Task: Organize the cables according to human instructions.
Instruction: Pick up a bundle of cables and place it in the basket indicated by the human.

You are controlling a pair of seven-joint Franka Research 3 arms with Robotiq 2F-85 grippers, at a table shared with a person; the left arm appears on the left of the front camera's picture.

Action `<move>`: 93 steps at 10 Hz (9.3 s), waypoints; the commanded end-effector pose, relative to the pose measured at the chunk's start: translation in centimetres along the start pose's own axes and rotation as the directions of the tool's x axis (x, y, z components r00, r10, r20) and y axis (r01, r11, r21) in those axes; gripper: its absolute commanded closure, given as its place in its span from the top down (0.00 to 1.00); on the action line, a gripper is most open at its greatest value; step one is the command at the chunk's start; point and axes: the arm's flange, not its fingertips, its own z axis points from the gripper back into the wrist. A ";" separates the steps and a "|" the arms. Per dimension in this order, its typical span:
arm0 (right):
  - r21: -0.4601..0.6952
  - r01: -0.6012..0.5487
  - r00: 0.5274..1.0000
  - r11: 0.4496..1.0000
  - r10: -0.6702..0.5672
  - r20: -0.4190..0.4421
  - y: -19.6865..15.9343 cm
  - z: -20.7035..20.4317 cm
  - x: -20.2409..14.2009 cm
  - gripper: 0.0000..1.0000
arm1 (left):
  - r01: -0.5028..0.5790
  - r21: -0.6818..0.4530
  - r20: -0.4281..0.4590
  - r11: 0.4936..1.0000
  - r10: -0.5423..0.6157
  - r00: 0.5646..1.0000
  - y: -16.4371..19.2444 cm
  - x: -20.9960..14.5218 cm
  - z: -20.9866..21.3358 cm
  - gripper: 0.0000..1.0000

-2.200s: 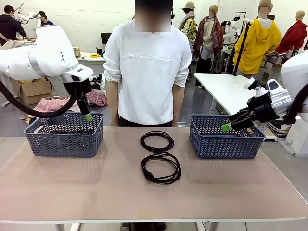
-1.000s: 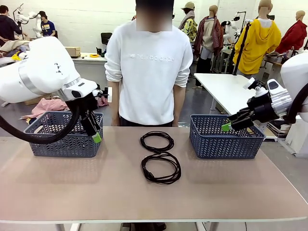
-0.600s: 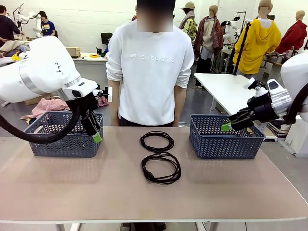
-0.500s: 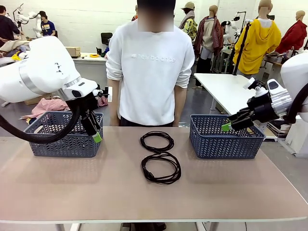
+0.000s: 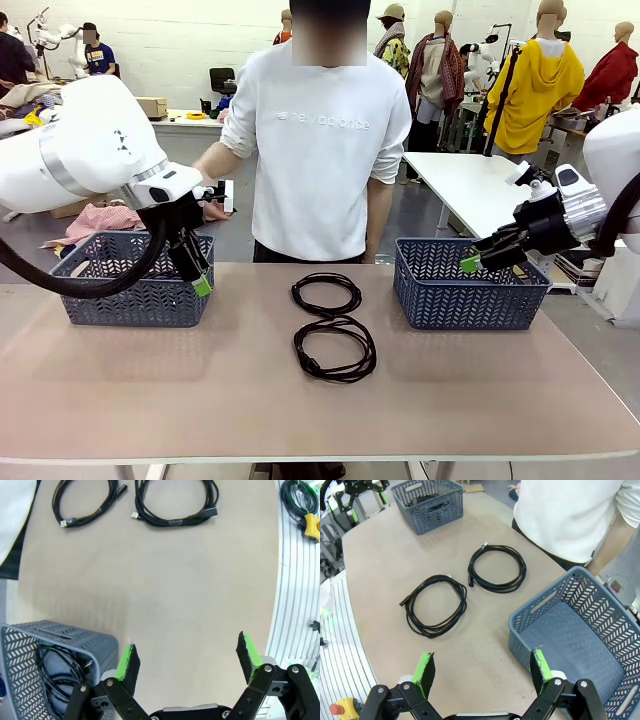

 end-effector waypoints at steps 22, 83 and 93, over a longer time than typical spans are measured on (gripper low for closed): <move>0.005 -0.018 0.999 1.000 0.017 0.035 -0.3 -0.3 0.0 1.00 | 0.750 -0.140 -0.140 0.646 -0.763 0.631 -4.5 12.6 -6.0 1.00; 0.005 -0.018 0.999 1.000 0.017 0.035 -0.3 -0.3 0.0 1.00 | 0.824 -0.253 -0.269 0.506 -0.855 0.443 -3.0 15.8 -9.9 0.00; 0.005 -0.018 0.999 1.000 0.017 0.035 -0.3 -0.3 0.0 1.00 | 0.548 -0.100 -0.357 0.831 -0.544 0.759 5.0 8.8 -0.2 0.00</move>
